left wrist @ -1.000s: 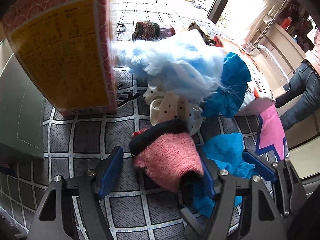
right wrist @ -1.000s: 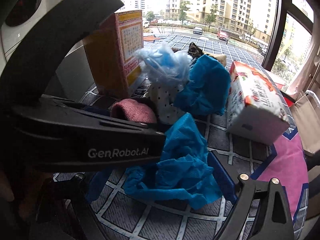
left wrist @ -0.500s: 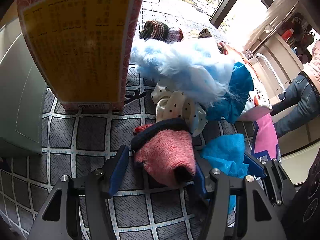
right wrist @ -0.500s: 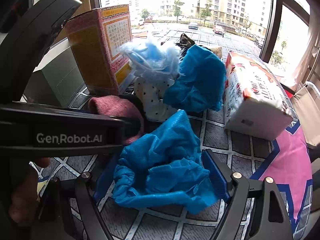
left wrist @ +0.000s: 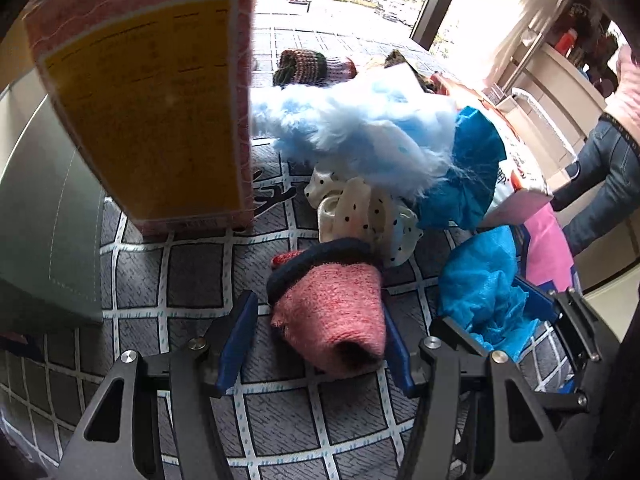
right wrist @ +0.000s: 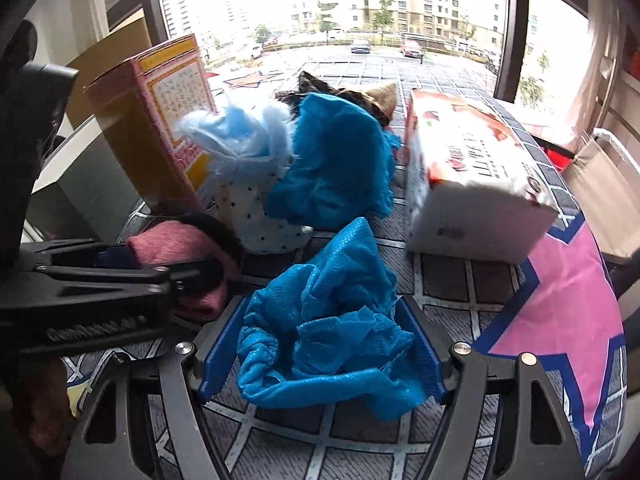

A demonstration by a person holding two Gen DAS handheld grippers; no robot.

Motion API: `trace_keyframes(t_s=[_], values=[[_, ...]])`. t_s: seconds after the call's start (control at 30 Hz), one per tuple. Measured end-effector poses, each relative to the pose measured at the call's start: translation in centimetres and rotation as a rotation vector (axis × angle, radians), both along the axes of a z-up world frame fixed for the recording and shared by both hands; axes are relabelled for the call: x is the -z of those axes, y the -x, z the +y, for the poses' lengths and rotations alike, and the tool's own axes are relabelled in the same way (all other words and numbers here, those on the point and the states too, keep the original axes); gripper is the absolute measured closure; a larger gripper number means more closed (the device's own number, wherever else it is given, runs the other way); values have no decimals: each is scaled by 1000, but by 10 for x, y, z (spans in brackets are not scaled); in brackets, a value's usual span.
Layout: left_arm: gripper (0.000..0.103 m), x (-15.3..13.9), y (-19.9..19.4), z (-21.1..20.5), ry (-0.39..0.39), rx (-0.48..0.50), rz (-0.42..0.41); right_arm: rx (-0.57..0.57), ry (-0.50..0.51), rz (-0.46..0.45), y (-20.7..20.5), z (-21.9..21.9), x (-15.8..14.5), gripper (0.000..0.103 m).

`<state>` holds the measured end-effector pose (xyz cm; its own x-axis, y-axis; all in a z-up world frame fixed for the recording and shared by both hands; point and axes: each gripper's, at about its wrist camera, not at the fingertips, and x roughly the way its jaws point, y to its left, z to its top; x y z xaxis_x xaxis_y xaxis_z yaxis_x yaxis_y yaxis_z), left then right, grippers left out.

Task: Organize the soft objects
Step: 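Close the left gripper on the pink sock while the right gripper grasps the blue shoe cover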

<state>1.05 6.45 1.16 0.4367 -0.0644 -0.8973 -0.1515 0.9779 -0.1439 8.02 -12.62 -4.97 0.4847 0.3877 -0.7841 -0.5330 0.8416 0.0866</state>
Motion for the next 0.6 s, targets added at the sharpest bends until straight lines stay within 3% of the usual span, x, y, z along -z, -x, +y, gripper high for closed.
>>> trace_keyframes(t_s=[0.3, 0.6], values=[[42, 3, -11, -29, -40, 19, 0, 27, 5, 54, -4, 2, 11, 27], [40, 6, -24, -43, -64, 26, -18, 39, 7, 29, 5, 0, 16, 24]])
